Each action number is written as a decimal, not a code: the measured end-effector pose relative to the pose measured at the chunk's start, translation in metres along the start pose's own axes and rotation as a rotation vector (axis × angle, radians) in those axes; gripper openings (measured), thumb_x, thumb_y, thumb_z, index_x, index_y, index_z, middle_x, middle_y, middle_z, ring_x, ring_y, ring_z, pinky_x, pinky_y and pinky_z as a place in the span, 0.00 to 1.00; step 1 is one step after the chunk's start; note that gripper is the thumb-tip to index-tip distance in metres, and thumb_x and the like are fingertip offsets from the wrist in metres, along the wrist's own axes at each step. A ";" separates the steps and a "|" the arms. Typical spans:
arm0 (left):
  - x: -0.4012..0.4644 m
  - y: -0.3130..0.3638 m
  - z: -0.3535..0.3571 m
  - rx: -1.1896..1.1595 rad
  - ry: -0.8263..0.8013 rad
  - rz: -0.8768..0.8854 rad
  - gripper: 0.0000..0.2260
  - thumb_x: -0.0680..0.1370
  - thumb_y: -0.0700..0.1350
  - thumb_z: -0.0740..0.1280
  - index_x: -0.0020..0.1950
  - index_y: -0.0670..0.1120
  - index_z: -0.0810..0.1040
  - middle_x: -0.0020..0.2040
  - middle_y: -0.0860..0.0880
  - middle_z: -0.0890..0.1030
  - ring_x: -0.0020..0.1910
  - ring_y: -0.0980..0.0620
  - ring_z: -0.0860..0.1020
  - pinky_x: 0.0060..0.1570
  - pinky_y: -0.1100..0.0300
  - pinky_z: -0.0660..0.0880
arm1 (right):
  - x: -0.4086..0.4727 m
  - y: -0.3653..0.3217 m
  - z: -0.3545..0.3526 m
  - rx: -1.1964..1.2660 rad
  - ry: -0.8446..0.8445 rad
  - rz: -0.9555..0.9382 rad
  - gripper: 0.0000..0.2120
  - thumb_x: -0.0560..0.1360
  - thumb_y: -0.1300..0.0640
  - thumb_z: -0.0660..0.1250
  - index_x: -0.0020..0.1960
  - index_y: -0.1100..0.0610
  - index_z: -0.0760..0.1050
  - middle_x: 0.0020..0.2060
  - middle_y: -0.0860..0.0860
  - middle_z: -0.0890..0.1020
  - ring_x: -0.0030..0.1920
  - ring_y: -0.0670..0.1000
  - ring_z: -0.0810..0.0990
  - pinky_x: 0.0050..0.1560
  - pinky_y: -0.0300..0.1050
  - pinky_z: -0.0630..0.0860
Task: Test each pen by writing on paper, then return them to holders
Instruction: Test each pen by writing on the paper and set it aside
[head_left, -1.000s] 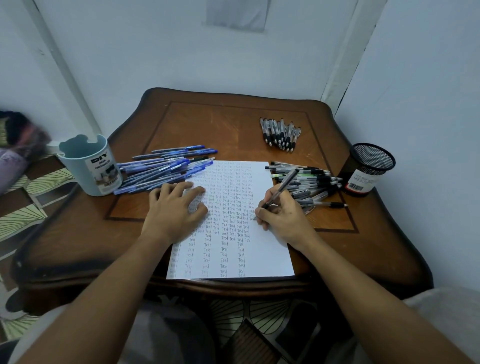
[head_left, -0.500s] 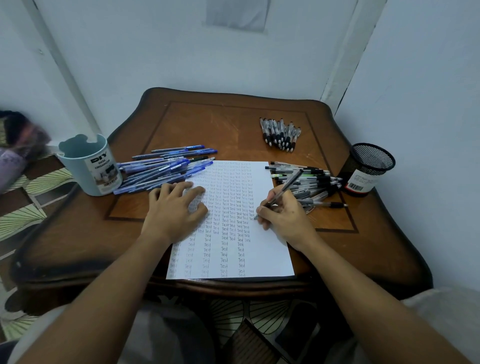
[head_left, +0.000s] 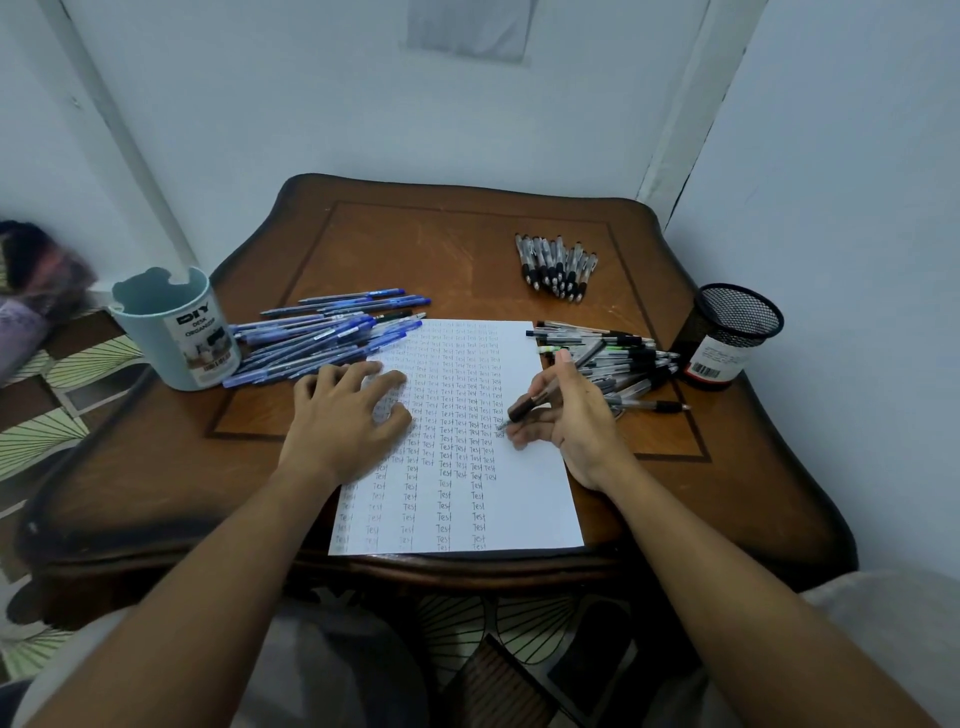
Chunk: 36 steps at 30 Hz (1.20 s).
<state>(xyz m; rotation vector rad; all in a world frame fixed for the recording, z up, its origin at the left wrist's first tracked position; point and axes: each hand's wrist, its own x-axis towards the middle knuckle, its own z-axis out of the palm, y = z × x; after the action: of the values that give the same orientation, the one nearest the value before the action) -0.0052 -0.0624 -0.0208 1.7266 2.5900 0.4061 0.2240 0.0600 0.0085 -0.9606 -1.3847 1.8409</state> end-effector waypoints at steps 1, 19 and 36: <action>0.000 0.000 0.000 0.001 0.001 -0.002 0.29 0.73 0.66 0.45 0.71 0.62 0.69 0.74 0.56 0.67 0.69 0.51 0.62 0.68 0.46 0.55 | 0.000 -0.001 0.001 0.008 0.013 0.011 0.25 0.83 0.43 0.53 0.44 0.63 0.73 0.36 0.65 0.82 0.34 0.62 0.83 0.35 0.51 0.81; -0.002 0.001 0.001 -0.005 -0.005 -0.003 0.28 0.74 0.65 0.46 0.70 0.62 0.69 0.73 0.56 0.67 0.69 0.51 0.61 0.68 0.47 0.54 | -0.001 -0.006 0.001 0.051 0.077 0.085 0.23 0.86 0.50 0.53 0.42 0.65 0.74 0.36 0.66 0.82 0.32 0.62 0.83 0.33 0.51 0.82; -0.002 0.002 0.000 -0.023 0.011 0.001 0.27 0.74 0.65 0.47 0.69 0.62 0.70 0.72 0.57 0.68 0.68 0.52 0.62 0.68 0.47 0.54 | 0.080 -0.087 -0.020 -0.324 0.162 0.027 0.07 0.81 0.67 0.64 0.58 0.60 0.73 0.43 0.57 0.77 0.38 0.50 0.76 0.37 0.41 0.74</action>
<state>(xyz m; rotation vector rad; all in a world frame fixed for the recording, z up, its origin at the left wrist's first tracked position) -0.0025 -0.0634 -0.0202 1.7229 2.5816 0.4455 0.2036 0.1573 0.0747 -1.2654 -1.6030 1.5454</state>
